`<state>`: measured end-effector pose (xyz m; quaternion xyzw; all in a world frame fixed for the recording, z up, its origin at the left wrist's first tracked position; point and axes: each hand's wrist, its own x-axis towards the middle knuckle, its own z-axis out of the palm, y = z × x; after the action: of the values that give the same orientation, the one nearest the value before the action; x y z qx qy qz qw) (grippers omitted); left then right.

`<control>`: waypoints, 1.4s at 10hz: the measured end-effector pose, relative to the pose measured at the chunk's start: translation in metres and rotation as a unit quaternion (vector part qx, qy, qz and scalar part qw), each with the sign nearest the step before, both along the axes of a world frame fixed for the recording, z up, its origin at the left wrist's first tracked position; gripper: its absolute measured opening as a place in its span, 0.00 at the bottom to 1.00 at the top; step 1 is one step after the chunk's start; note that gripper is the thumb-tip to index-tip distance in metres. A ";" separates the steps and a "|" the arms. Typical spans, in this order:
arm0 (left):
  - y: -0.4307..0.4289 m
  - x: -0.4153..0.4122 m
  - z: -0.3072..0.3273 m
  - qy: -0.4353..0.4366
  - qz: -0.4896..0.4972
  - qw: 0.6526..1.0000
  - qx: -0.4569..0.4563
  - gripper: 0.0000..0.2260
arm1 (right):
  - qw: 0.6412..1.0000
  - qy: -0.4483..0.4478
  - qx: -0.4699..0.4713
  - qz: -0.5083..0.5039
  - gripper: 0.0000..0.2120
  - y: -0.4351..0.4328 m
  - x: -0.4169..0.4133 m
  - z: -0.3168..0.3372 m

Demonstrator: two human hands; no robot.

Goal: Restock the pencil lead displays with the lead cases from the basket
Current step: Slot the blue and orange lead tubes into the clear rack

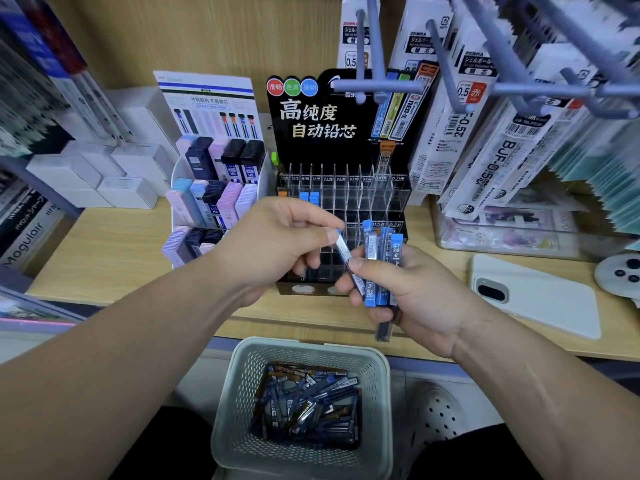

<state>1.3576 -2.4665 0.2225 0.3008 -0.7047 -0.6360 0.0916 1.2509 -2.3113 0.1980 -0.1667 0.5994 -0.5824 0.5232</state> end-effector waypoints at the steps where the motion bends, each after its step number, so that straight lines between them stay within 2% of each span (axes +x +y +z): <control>1: 0.002 -0.001 0.001 -0.006 0.033 0.998 0.047 0.03 | 1.000 0.016 0.002 -0.004 0.02 -0.001 0.003 -0.002; 3: -0.007 0.001 0.014 0.026 0.052 0.998 0.012 0.03 | 0.999 0.004 -0.032 -0.042 0.07 -0.003 0.004 0.000; 4: -0.016 0.004 0.022 0.060 0.090 0.994 -0.012 0.04 | 0.997 0.016 -0.038 -0.070 0.03 -0.004 0.001 -0.001; 5: -0.021 0.009 0.021 0.055 0.090 0.987 -0.119 0.04 | 0.996 0.026 -0.012 -0.079 0.03 -0.003 0.001 -0.005; 6: -0.019 0.011 0.011 0.008 0.050 0.971 -0.235 0.04 | 0.996 0.026 0.003 -0.080 0.04 -0.003 0.001 -0.006; 7: -0.016 0.010 0.001 -0.015 0.017 0.960 -0.280 0.06 | 0.996 0.028 0.005 -0.082 0.04 -0.003 0.001 -0.006; 9: -0.014 0.008 -0.009 -0.014 -0.012 0.916 -0.401 0.04 | 0.997 0.017 -0.003 -0.071 0.03 -0.002 0.002 -0.004; 11: -0.016 0.007 -0.018 0.023 -0.049 0.855 -0.515 0.04 | 0.997 0.013 -0.008 -0.070 0.04 -0.001 0.001 -0.003; 14: -0.016 0.005 -0.022 0.047 -0.045 0.854 -0.516 0.04 | 0.997 0.020 -0.017 -0.069 0.04 -0.001 0.000 -0.002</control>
<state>1.3623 -2.4823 0.2001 0.1475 -0.9394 -0.1979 0.2381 1.2506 -2.3120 0.1960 -0.1456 0.6101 -0.6236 0.4667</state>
